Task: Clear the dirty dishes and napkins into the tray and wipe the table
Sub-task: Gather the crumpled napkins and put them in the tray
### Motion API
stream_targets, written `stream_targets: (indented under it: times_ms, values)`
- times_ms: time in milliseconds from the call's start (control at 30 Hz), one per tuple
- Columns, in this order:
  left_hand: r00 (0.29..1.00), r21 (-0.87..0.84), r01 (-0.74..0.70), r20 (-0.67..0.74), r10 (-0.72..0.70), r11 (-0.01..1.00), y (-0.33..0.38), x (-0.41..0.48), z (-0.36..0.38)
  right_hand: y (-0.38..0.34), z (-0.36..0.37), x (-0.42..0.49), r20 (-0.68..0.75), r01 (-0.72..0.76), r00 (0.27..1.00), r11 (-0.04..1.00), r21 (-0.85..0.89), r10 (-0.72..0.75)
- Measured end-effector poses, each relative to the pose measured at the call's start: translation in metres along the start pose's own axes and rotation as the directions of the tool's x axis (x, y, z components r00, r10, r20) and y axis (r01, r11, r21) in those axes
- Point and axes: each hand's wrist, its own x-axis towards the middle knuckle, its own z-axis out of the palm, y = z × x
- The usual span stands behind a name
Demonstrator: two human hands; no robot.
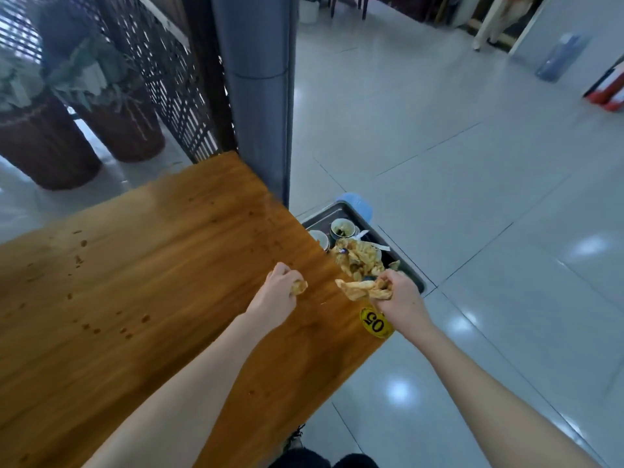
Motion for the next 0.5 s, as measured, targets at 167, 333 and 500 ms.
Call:
stream_targets:
  times_ms: [167, 333, 500]
  values:
    - [0.999, 0.012, 0.029, 0.034, -0.03, 1.0, 0.008, 0.034, 0.002, 0.025, -0.006, 0.032, 0.029, -0.031, 0.999, 0.999, -0.007, 0.032]
    - [0.994, 0.003, 0.111, 0.0, -0.111, 0.994, 0.021, 0.075, 0.006, 0.046, -0.01, 0.084, 0.103, -0.018, 0.994, 1.0, -0.014, 0.02]
    - [0.975, -0.059, 0.2, -0.09, -0.205, 0.978, 0.044, 0.127, 0.025, 0.068, -0.017, 0.151, 0.201, 0.088, 0.975, 0.995, 0.045, -0.095]
